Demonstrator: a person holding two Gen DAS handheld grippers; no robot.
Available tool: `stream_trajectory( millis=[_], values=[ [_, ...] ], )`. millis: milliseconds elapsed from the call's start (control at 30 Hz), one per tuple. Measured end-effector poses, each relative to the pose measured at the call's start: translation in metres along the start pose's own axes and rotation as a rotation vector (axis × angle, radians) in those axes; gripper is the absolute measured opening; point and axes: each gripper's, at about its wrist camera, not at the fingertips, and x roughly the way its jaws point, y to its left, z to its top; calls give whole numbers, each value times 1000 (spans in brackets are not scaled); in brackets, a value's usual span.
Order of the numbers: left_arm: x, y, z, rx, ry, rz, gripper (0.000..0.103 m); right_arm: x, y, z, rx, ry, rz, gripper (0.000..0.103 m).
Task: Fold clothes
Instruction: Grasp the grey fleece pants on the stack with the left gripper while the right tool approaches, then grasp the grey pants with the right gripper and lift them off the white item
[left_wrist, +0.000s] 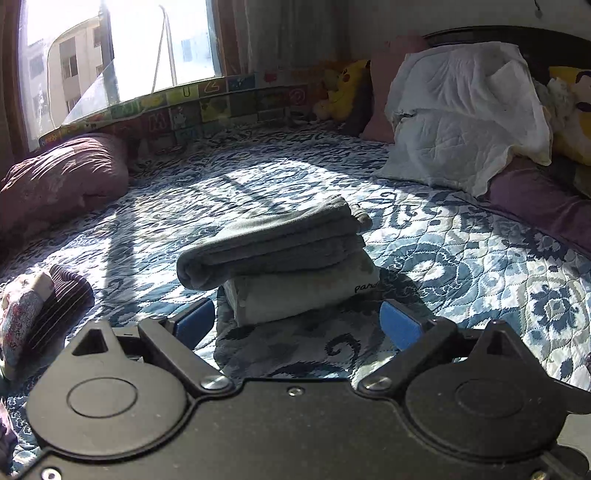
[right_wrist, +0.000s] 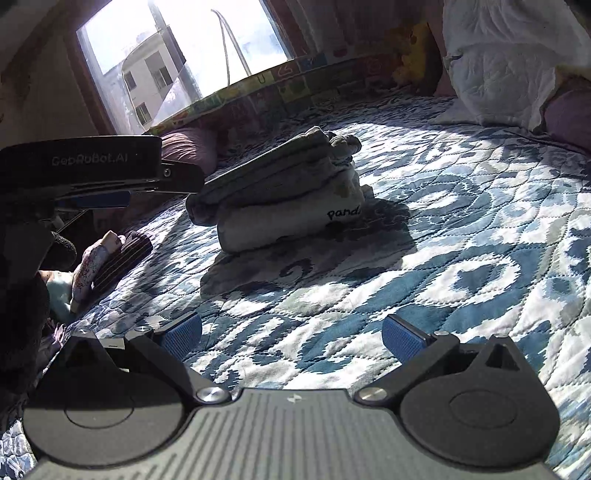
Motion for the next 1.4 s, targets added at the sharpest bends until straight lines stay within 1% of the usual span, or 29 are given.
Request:
stream_trajectory(
  millis=[33, 67, 100, 167, 300, 467, 533, 567, 600, 633, 767, 900, 933, 967, 1000, 1067, 1167, 1300, 1400],
  values=[
    [13, -2, 5, 16, 3, -3, 86, 1, -1, 2, -5, -1, -3, 102],
    [20, -5, 10, 18, 5, -10, 80, 1, -2, 3, -10, -2, -10, 103],
    [30, -6, 15, 22, 6, -16, 79, 1, -3, 4, -11, 0, -12, 103],
    [48, -9, 22, 51, 4, -18, 78, 4, -11, 4, 41, 18, 16, 103],
    [82, -17, 31, 131, 10, -28, 77, 10, -26, 3, 159, 54, 78, 103],
    [118, -32, 34, 302, 24, -43, 77, 16, -25, 4, 166, 74, 85, 103],
    [132, -44, 39, 372, 26, -32, 79, 18, -25, 4, 169, 81, 88, 103],
    [138, -47, 39, 402, 31, -12, 79, 19, -25, 4, 170, 85, 89, 103],
    [144, -50, 39, 420, 38, 4, 81, 20, -25, 4, 172, 89, 91, 103],
    [149, -52, 39, 441, 42, 5, 82, 21, -25, 4, 173, 93, 92, 103],
    [160, -45, 40, 434, 62, -5, 82, 19, -30, 1, 181, 108, 95, 103],
    [170, -38, 42, 425, 81, -14, 53, 19, -29, 2, 169, 118, 88, 103],
    [167, -37, 44, 410, 79, -18, 50, 19, -30, 3, 169, 119, 89, 103],
    [164, -36, 48, 393, 76, -21, 44, 18, -30, 3, 170, 120, 90, 103],
    [160, -35, 50, 385, 64, -8, 39, 17, -30, 3, 175, 120, 93, 103],
    [150, -34, 53, 370, 38, 22, 34, 15, -33, 4, 195, 118, 100, 103],
    [133, -31, 58, 346, 9, 57, 31, 12, -37, 5, 224, 115, 111, 103],
    [99, -13, 58, 322, -12, 96, 25, 8, -43, 6, 264, 111, 126, 103],
    [68, 6, 54, 278, -11, 104, 22, 5, -47, 7, 293, 108, 138, 103]
  ],
)
